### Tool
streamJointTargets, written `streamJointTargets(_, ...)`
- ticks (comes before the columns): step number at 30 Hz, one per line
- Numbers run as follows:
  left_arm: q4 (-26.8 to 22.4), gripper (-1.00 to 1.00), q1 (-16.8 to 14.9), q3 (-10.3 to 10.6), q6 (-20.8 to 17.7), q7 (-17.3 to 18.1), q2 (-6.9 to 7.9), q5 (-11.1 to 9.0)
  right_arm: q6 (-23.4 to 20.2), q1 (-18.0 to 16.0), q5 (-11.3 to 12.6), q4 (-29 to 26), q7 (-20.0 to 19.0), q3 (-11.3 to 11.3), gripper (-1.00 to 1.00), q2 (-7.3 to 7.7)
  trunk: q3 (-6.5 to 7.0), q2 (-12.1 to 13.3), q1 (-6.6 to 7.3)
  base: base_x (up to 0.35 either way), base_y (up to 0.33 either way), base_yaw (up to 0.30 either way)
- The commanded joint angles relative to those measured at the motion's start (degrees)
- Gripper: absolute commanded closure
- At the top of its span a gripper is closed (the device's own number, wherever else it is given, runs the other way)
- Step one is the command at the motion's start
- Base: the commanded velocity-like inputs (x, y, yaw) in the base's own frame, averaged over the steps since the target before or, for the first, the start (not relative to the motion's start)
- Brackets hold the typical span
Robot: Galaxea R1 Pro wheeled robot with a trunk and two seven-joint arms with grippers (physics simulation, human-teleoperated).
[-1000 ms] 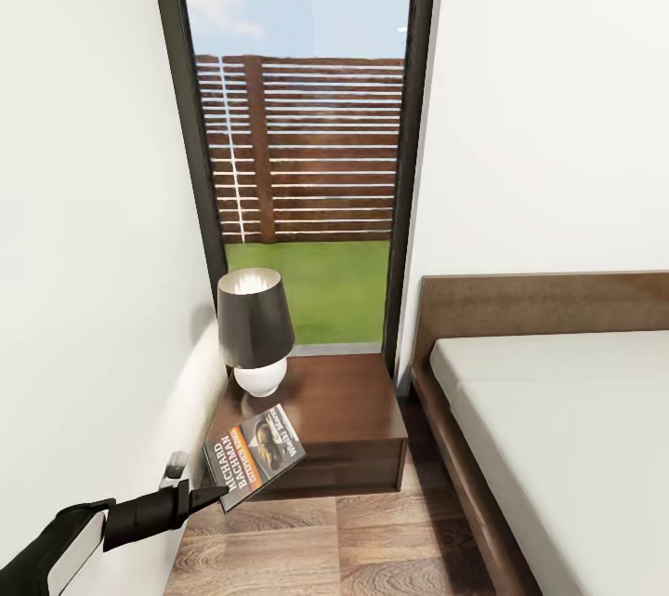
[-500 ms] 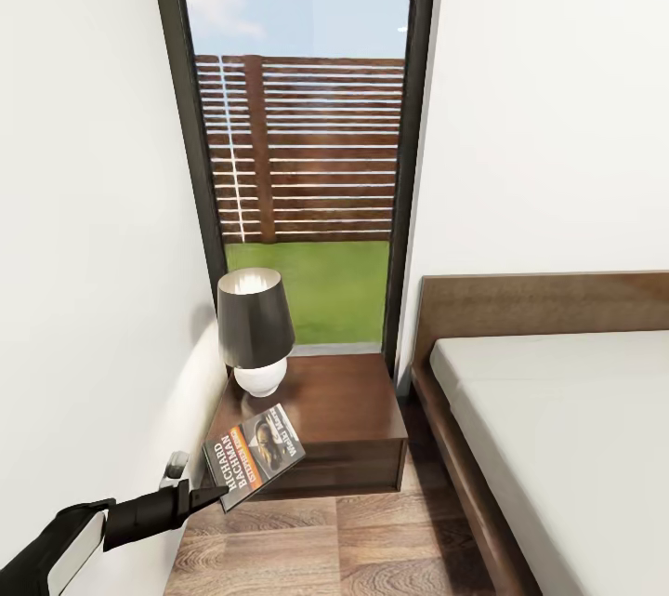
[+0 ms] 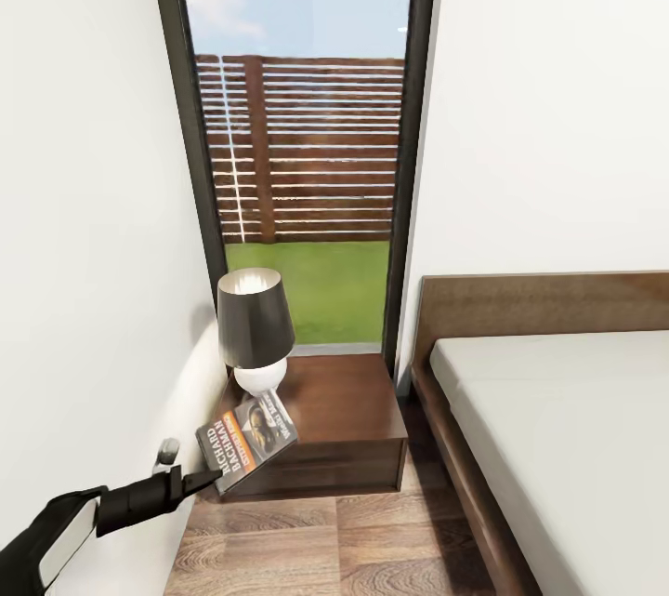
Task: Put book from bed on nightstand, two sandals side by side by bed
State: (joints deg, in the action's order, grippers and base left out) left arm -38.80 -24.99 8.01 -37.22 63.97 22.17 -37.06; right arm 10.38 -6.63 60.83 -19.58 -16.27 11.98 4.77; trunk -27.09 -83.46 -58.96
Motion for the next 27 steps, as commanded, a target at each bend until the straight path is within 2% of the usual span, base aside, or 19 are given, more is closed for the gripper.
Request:
streamJointTargets(1,-0.32,1.0,0.13,0.23,-0.42,-0.17,0.03,-0.44,0.28,-0.05,0.61,0.12,-0.18,0.46,-1.0,0.03,-0.06,-0.03,0.0,0.0,0.0,0.0)
streamJointTargets(7,-0.9,1.0,1.13,0.17,-0.4,-0.68,-0.12,-0.39,0.33,-0.05,0.88,2.0,-0.33,0.67,-1.0,0.06,-0.06,-0.03,0.0,0.0,0.0,0.0)
streamJointTargets(27,-0.84,1.0,1.34,0.16,-0.4,-1.17,-0.92,-0.3,0.3,-0.05,0.89,2.79,-0.23,1.15,-1.0,0.06,-0.06,-0.03,0.0,0.0,0.0,0.0)
